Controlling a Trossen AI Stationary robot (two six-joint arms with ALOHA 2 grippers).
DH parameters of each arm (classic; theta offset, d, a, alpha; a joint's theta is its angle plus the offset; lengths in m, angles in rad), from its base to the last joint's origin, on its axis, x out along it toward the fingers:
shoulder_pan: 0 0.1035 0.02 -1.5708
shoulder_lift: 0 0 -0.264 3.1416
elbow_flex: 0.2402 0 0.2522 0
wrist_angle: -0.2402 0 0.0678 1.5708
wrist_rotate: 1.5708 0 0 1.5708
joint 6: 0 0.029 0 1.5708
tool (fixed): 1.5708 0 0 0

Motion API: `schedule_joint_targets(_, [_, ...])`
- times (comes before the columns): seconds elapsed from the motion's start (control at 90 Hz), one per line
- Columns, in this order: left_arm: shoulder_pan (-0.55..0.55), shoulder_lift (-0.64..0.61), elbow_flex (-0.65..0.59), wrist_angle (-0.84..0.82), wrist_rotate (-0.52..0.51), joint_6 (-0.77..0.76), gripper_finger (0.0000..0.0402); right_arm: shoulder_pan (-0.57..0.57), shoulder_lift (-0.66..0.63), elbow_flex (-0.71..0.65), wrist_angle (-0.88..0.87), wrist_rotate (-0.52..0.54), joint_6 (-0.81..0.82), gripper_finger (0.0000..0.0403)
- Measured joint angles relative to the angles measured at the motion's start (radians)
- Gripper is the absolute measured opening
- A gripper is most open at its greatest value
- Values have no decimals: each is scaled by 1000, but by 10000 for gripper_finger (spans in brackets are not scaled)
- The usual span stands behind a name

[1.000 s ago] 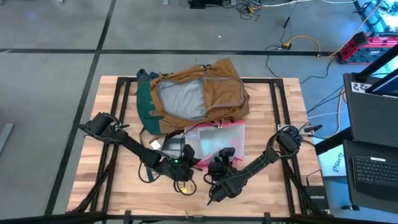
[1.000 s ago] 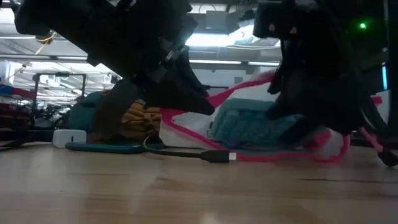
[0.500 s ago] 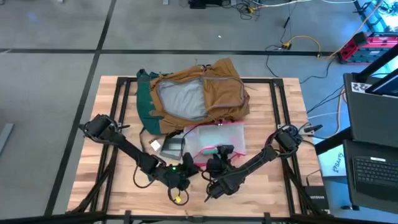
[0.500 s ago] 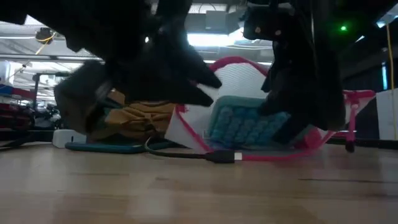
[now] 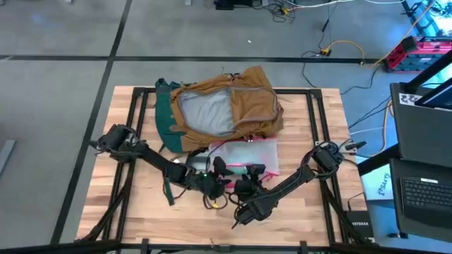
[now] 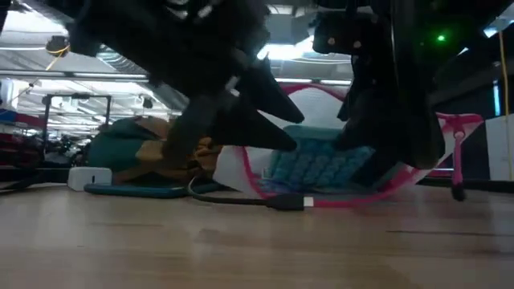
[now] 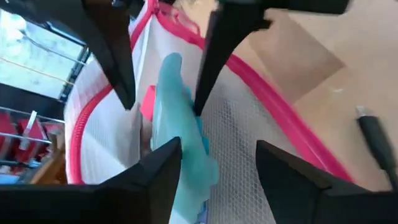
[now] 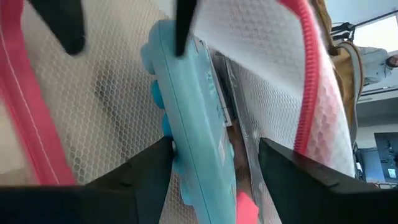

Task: Unpack backpack
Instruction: Remove the blue calculator from the pink zipper pouch

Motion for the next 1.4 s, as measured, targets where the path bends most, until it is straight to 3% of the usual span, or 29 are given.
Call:
schedule_joint_targets(0.422, [96, 52, 1, 12, 37, -34, 214, 0, 0, 0, 3, -2, 0, 222])
schedule_joint_targets(0.678, [108, 86, 1, 76, 14, -23, 155, 0, 0, 0, 6, -7, 0, 222])
schedule_joint_targets(0.822, [92, 87, 1, 109, -28, -19, 79, 0, -2, 4, 3, -7, 1, 222])
schedule_joint_targets(1.022, [66, 88, 0, 108, -66, -12, 79, 10, -2, 115, 0, -101, 4, 222])
schedule_joint_targets(1.189, [39, 89, 0, 107, -94, -1, 79, 56, -2, 217, -115, -99, 15, 222])
schedule_joint_targets(1.4, [-43, 87, 2, 95, -158, 48, 79, 124, -2, 295, -337, -41, 206, 222])
